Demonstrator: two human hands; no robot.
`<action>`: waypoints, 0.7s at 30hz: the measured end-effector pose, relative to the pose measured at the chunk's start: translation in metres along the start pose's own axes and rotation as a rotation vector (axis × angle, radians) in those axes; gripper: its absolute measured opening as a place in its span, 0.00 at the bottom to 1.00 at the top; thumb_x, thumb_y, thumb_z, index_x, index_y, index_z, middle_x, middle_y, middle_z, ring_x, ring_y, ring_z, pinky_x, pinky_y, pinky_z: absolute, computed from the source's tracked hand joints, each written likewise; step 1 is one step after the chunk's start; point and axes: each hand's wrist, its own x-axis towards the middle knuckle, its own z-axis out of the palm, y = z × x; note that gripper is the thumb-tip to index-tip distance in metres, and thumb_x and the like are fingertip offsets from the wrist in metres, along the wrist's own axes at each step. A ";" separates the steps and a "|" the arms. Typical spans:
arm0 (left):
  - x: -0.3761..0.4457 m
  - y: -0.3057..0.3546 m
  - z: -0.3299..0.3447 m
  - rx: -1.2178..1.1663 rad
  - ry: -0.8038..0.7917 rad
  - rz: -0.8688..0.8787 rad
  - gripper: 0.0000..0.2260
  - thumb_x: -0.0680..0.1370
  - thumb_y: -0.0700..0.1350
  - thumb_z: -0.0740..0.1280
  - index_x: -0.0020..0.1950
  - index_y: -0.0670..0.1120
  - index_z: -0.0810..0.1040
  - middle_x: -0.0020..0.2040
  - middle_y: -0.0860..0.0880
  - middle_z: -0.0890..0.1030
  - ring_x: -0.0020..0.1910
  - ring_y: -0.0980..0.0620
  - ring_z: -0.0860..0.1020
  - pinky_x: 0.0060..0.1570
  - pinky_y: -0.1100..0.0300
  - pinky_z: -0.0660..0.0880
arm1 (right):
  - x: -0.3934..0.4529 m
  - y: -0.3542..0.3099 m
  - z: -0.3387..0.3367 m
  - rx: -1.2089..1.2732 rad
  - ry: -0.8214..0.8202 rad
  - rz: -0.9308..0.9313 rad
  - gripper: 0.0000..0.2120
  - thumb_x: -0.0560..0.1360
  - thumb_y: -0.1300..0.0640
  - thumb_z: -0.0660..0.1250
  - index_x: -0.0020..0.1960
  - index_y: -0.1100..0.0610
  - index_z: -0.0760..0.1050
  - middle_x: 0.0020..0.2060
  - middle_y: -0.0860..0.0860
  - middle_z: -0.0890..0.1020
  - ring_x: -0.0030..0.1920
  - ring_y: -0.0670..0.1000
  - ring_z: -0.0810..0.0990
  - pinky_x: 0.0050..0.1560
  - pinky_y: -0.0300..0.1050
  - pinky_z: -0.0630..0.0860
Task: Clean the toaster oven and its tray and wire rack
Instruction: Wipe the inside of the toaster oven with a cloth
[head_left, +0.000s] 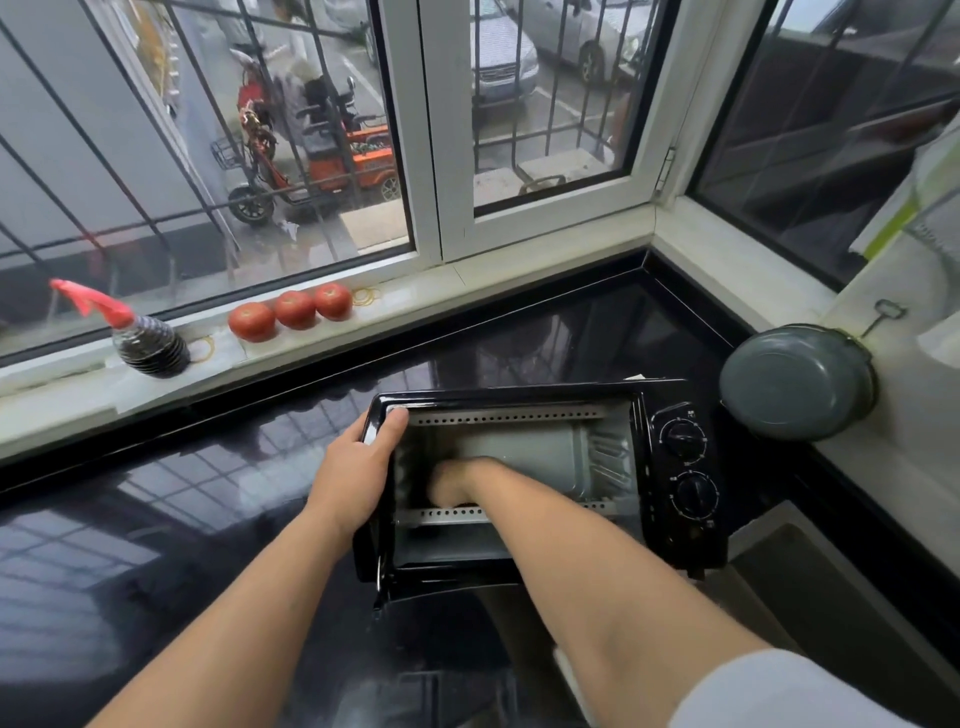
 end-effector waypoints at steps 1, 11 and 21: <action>0.000 0.001 -0.001 0.000 -0.001 -0.006 0.05 0.78 0.70 0.63 0.47 0.78 0.78 0.52 0.62 0.84 0.55 0.60 0.79 0.55 0.55 0.73 | 0.001 0.004 0.001 0.029 0.040 0.008 0.16 0.82 0.63 0.54 0.65 0.67 0.75 0.63 0.64 0.78 0.58 0.61 0.77 0.62 0.52 0.72; 0.009 0.004 -0.001 -0.029 0.000 -0.066 0.21 0.76 0.74 0.64 0.58 0.62 0.81 0.54 0.56 0.85 0.54 0.51 0.82 0.53 0.51 0.78 | -0.008 0.029 -0.007 -0.313 0.377 -0.020 0.25 0.80 0.52 0.60 0.76 0.54 0.66 0.74 0.53 0.67 0.75 0.56 0.63 0.74 0.55 0.57; 0.009 0.002 0.003 -0.004 0.033 -0.025 0.15 0.79 0.70 0.63 0.55 0.63 0.81 0.51 0.62 0.83 0.52 0.60 0.79 0.50 0.57 0.72 | -0.022 0.068 -0.002 -0.208 0.407 0.250 0.36 0.80 0.55 0.59 0.82 0.56 0.45 0.80 0.51 0.54 0.79 0.58 0.50 0.78 0.59 0.45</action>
